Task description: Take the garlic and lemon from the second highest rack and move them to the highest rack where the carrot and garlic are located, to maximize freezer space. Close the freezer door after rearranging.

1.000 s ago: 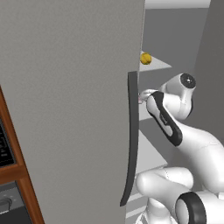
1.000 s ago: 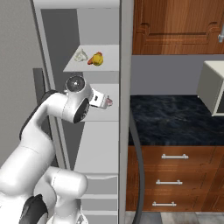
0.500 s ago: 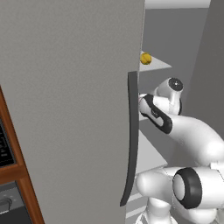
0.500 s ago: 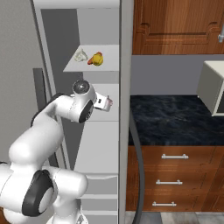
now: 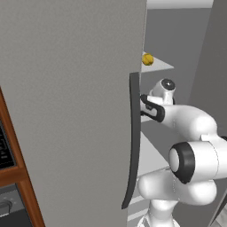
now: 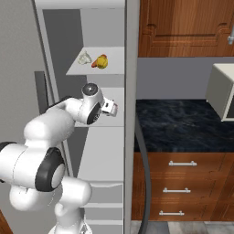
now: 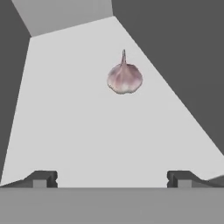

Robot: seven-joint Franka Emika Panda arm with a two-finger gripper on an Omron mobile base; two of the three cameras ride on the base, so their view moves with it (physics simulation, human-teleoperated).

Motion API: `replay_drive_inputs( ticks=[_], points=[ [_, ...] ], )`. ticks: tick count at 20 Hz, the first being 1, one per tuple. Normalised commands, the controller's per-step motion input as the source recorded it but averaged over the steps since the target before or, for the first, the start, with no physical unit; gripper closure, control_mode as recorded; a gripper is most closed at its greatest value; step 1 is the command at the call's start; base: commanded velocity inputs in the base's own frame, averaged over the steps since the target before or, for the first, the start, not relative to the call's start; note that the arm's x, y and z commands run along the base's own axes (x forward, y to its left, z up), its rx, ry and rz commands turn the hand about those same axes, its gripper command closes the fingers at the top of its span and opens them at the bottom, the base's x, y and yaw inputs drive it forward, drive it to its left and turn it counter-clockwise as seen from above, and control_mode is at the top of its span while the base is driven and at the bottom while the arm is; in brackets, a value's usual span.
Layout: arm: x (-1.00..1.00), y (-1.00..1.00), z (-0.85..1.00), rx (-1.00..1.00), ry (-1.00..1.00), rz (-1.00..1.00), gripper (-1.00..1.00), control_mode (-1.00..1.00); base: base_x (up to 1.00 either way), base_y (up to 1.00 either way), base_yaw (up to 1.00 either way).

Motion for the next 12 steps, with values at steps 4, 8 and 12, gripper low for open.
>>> replay_drive_inputs(
  ticks=[4, 8, 12],
  points=[
    [0.41, 0.00, -0.12, 0.00, 0.06, 0.00, -1.00, -1.00, 0.00, 0.00, 0.00],
    [0.40, 0.00, -0.22, 0.00, 0.00, 0.00, -1.00, -1.00, 0.00, 0.00, 0.00],
    [0.42, 0.00, -0.27, 0.00, 0.01, 0.00, -1.00, -1.00, 0.00, 0.00, 0.00]
  ],
)
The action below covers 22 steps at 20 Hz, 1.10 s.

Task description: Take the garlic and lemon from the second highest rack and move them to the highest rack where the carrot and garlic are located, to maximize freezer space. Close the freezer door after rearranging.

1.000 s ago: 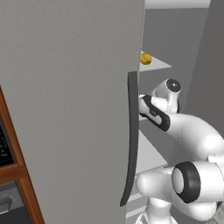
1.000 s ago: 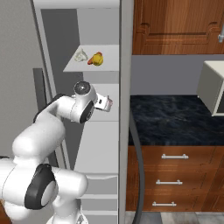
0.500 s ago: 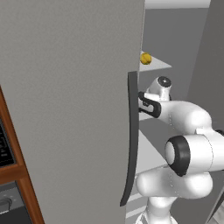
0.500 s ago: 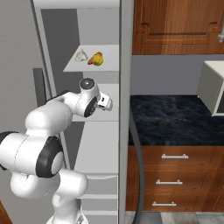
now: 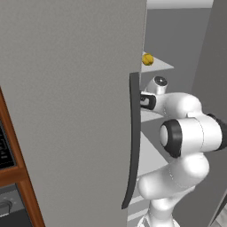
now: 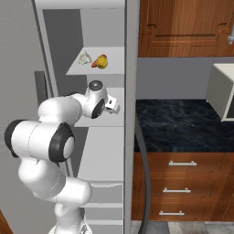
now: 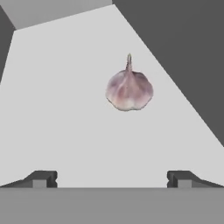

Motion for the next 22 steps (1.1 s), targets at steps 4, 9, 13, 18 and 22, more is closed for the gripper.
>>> replay_drive_inputs(
  ticks=[4, 9, 13, 18, 22],
  points=[
    [0.42, -0.03, -0.28, 0.00, 0.00, 0.00, -1.00, -1.00, 0.00, 0.00, 0.00],
    [0.38, -0.10, -0.21, 0.00, 0.00, 0.00, -1.00, -1.00, 0.00, 0.00, 0.00],
    [0.36, -0.10, -0.15, 0.00, 0.00, 0.00, -1.00, -1.00, 0.00, 0.00, 0.00],
    [0.41, -0.04, -0.16, 0.00, 0.00, 0.00, -1.00, -1.00, 0.00, 0.00, 0.00],
    [0.42, -0.09, -0.13, 0.00, 0.00, 0.00, -1.00, -1.00, 0.00, 0.00, 0.00]
  ],
)
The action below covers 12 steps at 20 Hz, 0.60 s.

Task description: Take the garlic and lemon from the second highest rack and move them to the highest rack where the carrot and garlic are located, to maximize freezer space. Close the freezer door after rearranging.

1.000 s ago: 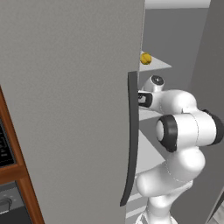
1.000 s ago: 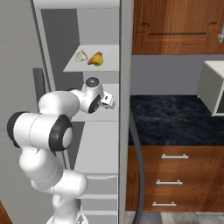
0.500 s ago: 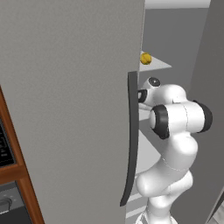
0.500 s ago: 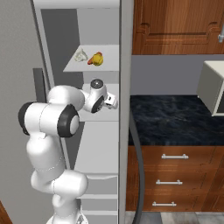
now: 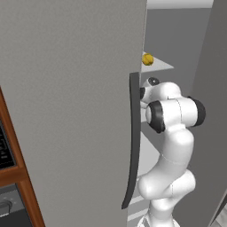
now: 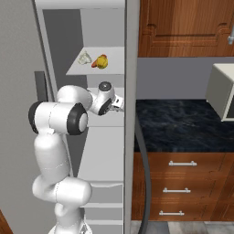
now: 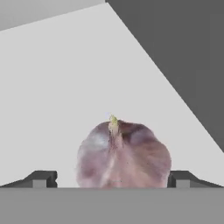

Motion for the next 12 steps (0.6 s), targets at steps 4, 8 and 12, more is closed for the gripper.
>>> replay_drive_inputs(
  ticks=[4, 8, 12],
  points=[
    [0.34, -0.10, -0.15, 0.00, 0.03, 0.00, -1.00, -1.00, 0.00, 0.00, 0.00],
    [0.12, 0.00, -0.33, 0.00, 0.12, 0.00, 1.00, -1.00, 0.00, 0.00, 0.00],
    [0.00, 0.00, -0.31, 0.00, 0.00, 0.00, 1.00, -1.00, 0.00, 0.00, 0.00]
  ],
)
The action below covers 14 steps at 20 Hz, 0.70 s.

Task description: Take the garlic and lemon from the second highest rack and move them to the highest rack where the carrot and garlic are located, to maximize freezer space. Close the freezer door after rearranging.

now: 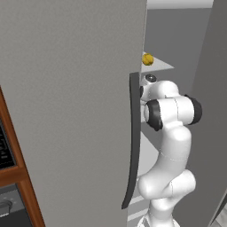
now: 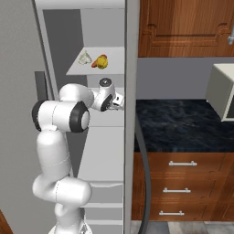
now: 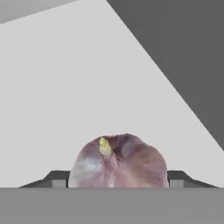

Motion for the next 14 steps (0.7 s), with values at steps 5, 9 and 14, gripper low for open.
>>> replay_drive_inputs(
  ticks=[5, 9, 14],
  points=[
    [-0.63, 0.00, -0.19, 0.00, -0.13, 0.00, 1.00, -1.00, 0.00, 0.00, 0.00],
    [-0.79, 0.00, -0.07, 0.00, -0.07, 0.00, 1.00, -1.00, 0.00, 0.00, 0.00],
    [-0.87, 0.00, 0.15, 0.00, 0.00, 0.00, 1.00, -1.00, 0.00, 0.00, 0.00]
  ],
)
